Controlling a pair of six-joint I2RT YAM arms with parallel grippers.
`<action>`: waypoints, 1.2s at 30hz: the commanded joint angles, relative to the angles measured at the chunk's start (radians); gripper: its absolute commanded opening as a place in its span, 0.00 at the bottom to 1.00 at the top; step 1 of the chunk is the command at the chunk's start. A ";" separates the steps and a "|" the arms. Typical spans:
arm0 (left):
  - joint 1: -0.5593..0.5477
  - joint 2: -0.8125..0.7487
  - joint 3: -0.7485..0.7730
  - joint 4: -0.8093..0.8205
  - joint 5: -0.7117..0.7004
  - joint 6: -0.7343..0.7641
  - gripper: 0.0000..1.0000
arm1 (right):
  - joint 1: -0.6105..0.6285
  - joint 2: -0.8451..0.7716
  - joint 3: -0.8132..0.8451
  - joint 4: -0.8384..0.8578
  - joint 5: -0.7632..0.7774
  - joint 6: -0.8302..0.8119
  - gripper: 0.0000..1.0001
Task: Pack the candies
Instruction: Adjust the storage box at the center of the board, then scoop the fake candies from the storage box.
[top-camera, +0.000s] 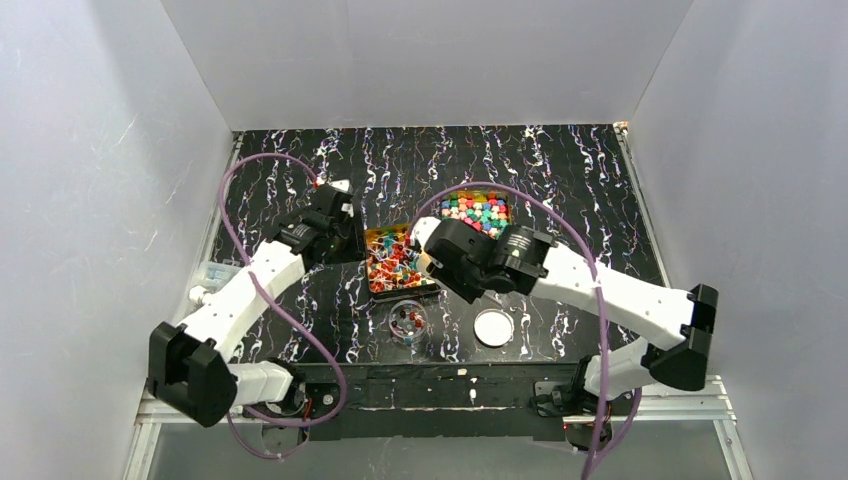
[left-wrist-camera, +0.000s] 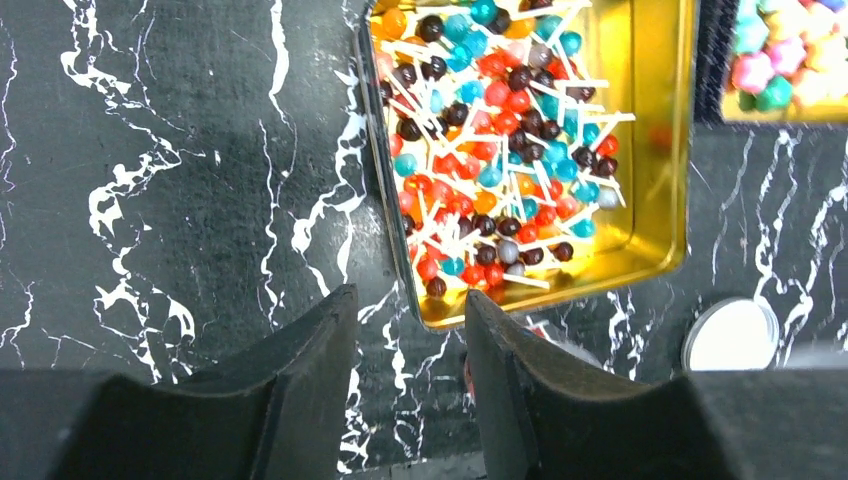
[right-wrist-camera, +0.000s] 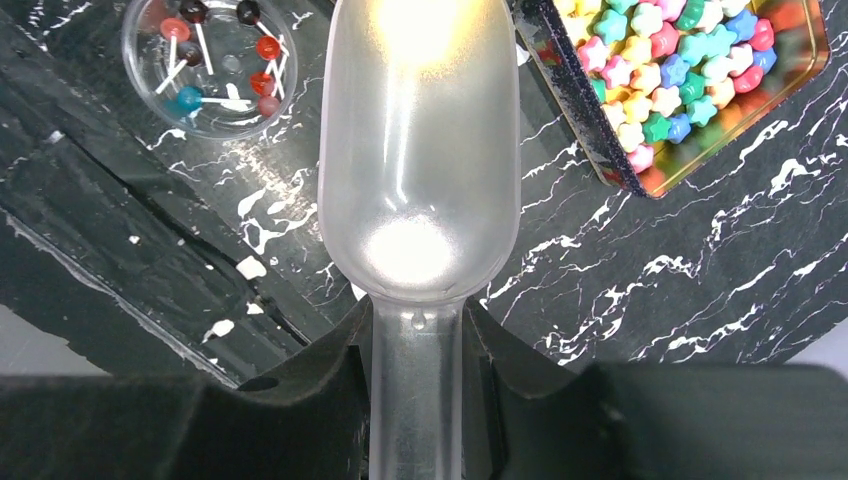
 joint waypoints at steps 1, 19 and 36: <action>-0.005 -0.115 -0.023 -0.073 0.087 0.082 0.45 | -0.046 0.074 0.102 -0.070 -0.065 -0.069 0.01; -0.005 -0.504 -0.165 -0.200 0.090 0.229 0.67 | -0.082 0.497 0.417 -0.338 0.016 -0.127 0.01; -0.005 -0.690 -0.233 -0.163 -0.015 0.197 0.98 | -0.074 0.667 0.528 -0.368 0.015 -0.104 0.01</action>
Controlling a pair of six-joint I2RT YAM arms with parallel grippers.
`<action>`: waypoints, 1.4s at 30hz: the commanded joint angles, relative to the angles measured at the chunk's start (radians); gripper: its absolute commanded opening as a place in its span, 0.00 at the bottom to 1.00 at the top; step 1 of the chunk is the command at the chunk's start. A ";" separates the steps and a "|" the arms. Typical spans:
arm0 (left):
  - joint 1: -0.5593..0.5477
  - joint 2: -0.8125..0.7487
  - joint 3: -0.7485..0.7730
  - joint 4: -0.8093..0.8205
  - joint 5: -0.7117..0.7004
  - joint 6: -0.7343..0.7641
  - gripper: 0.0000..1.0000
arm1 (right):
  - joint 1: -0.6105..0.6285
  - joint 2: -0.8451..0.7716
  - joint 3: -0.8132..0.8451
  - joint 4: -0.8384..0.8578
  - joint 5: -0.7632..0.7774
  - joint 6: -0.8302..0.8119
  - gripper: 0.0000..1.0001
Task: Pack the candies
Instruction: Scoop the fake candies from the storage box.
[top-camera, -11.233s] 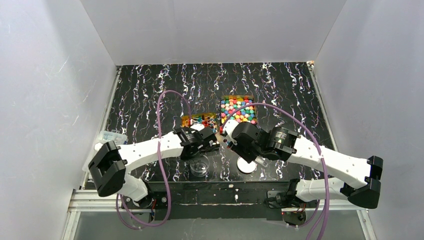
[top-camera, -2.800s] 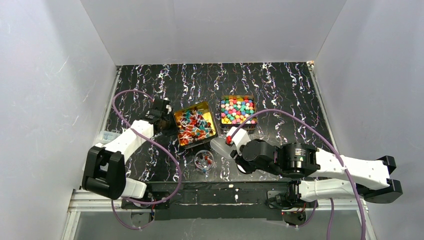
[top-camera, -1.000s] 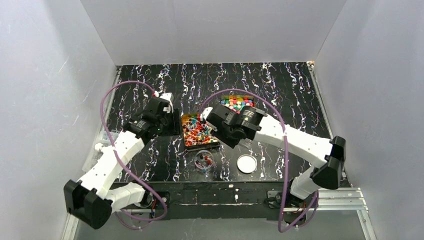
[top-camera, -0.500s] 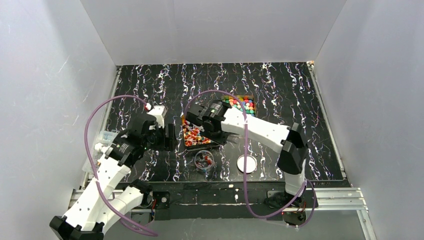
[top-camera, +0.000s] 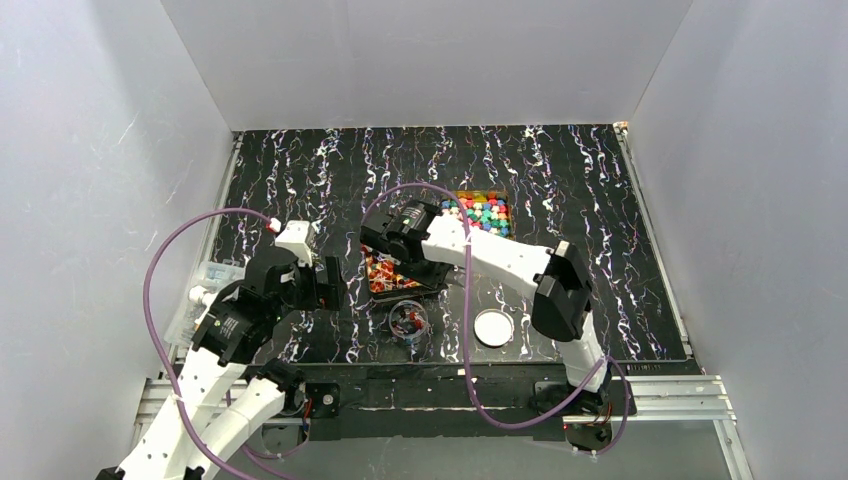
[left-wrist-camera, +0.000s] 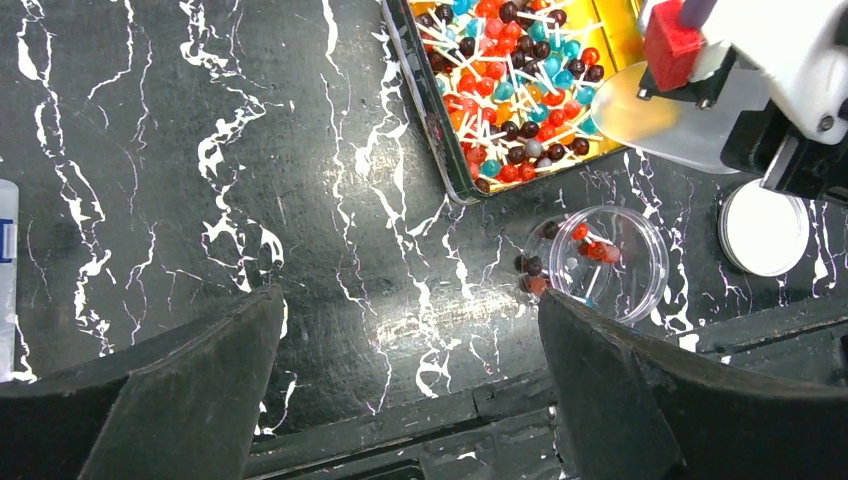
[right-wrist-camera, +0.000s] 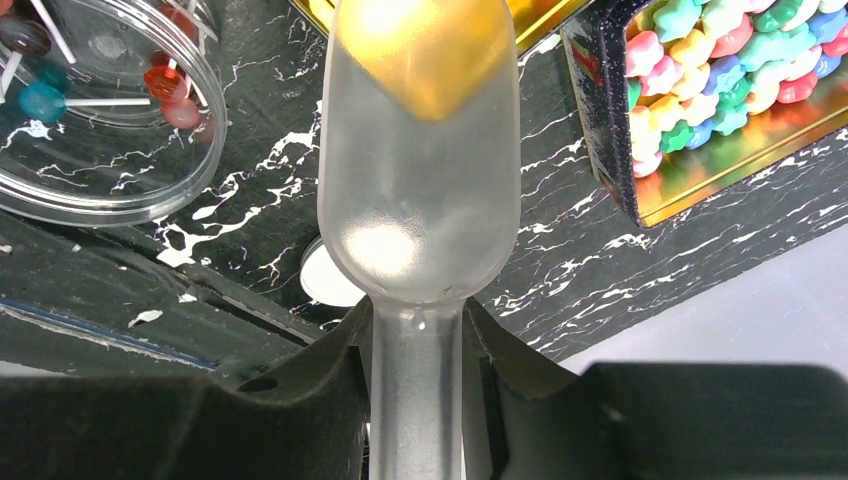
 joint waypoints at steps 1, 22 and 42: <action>-0.003 -0.020 -0.015 0.003 -0.039 -0.003 0.98 | 0.004 0.032 0.047 -0.034 0.022 0.011 0.01; -0.002 -0.053 -0.019 0.003 -0.032 -0.005 0.98 | -0.012 0.280 0.274 -0.017 -0.051 -0.015 0.01; -0.003 -0.055 -0.027 0.000 -0.034 -0.007 0.98 | -0.104 0.422 0.434 0.197 -0.167 0.005 0.01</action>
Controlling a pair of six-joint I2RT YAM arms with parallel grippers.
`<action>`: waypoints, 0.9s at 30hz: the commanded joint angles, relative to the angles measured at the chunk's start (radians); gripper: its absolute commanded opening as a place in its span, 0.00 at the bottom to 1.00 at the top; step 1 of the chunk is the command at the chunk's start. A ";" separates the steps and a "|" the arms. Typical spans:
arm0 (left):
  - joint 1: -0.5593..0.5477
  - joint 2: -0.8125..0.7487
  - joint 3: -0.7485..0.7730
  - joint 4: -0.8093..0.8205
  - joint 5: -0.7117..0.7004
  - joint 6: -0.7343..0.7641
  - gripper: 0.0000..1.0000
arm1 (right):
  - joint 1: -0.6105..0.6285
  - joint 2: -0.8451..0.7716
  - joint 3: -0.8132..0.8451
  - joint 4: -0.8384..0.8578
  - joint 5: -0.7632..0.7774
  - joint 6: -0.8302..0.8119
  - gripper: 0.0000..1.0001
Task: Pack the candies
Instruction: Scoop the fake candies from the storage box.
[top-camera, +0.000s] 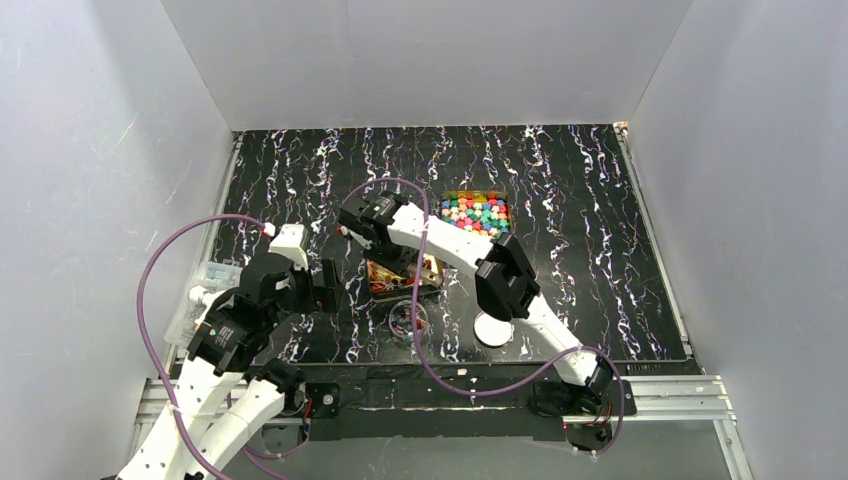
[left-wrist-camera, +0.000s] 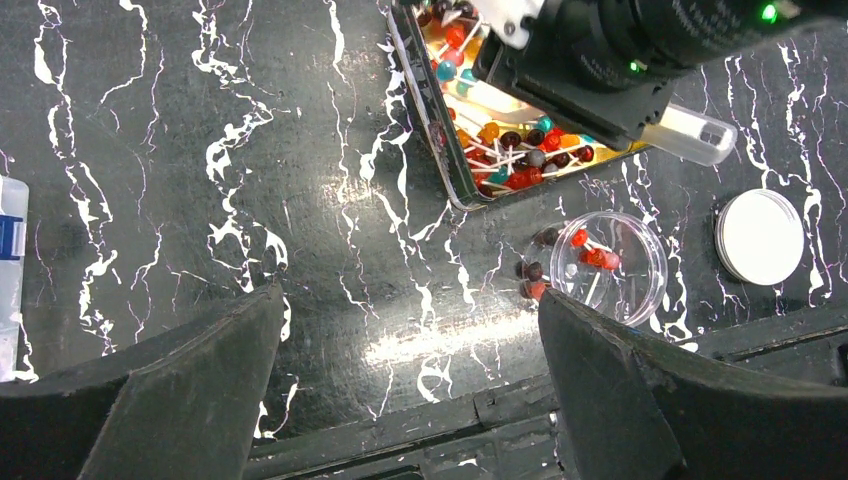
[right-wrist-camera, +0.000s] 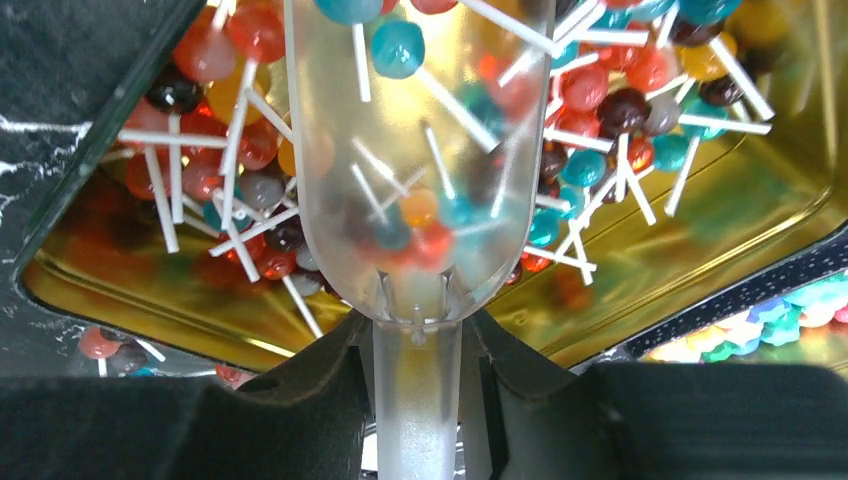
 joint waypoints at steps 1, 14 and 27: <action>-0.003 0.008 -0.010 -0.002 -0.014 0.001 0.98 | -0.036 -0.009 0.010 0.150 -0.053 0.014 0.01; -0.003 0.068 -0.010 -0.005 -0.029 0.000 0.98 | -0.078 -0.147 -0.288 0.479 -0.084 -0.050 0.01; -0.003 0.125 -0.009 -0.007 -0.057 0.002 0.98 | -0.091 -0.362 -0.583 0.685 -0.110 -0.114 0.01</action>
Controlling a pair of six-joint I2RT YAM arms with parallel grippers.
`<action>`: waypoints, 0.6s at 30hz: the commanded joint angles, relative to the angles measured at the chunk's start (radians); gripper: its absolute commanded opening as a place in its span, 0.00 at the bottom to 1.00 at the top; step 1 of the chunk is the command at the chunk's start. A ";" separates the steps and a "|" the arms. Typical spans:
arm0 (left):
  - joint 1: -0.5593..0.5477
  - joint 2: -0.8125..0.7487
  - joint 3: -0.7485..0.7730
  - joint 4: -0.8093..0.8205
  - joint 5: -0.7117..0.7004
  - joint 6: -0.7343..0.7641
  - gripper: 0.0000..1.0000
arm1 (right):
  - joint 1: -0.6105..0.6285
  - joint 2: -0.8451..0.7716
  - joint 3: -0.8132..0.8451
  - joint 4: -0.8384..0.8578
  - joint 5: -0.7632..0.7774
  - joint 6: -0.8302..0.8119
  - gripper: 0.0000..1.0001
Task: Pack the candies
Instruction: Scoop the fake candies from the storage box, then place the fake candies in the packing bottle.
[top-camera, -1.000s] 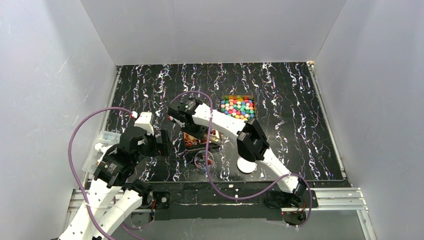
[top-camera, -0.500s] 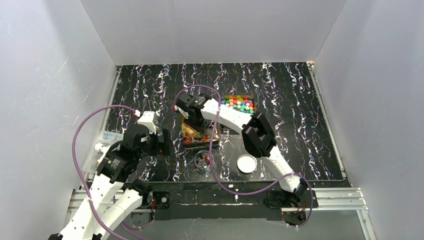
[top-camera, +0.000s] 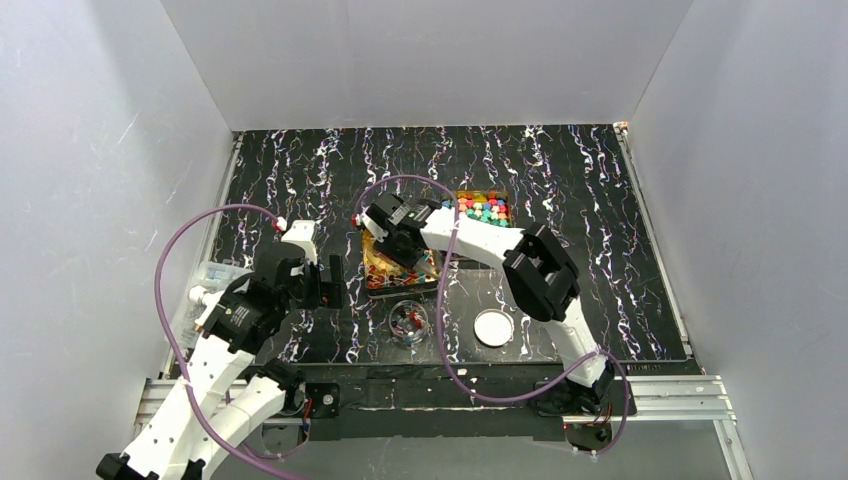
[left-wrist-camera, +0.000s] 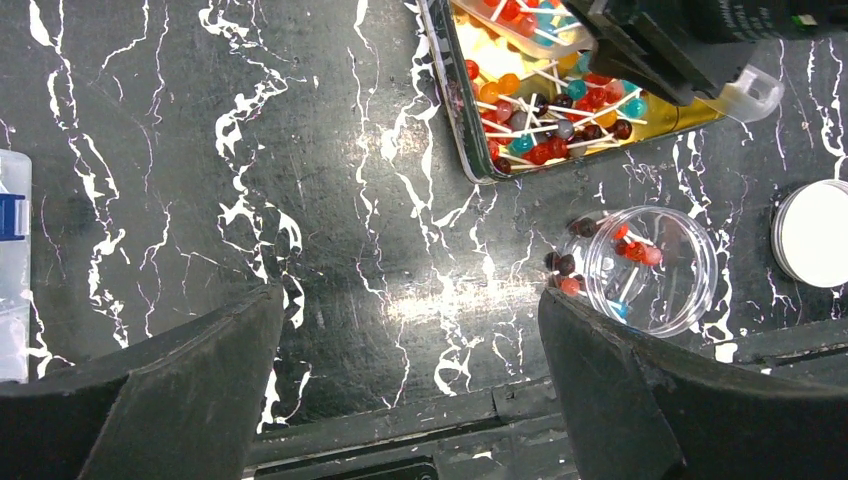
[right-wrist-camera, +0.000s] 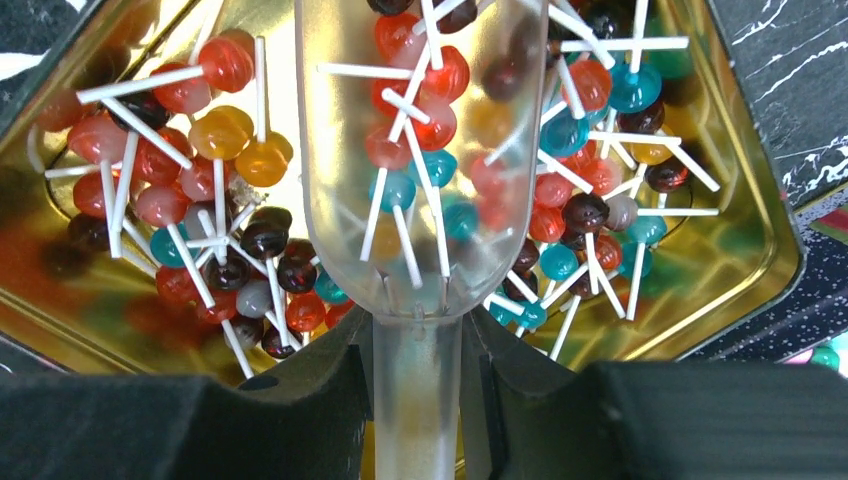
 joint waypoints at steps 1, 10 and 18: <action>-0.003 0.016 -0.006 -0.007 -0.031 0.003 0.98 | -0.009 -0.112 -0.077 0.125 -0.035 -0.031 0.01; -0.003 0.040 -0.006 -0.008 -0.044 0.003 0.98 | -0.011 -0.220 -0.204 0.208 -0.046 -0.037 0.01; -0.003 0.053 -0.004 -0.010 -0.059 0.003 0.98 | -0.011 -0.329 -0.286 0.228 -0.055 -0.033 0.01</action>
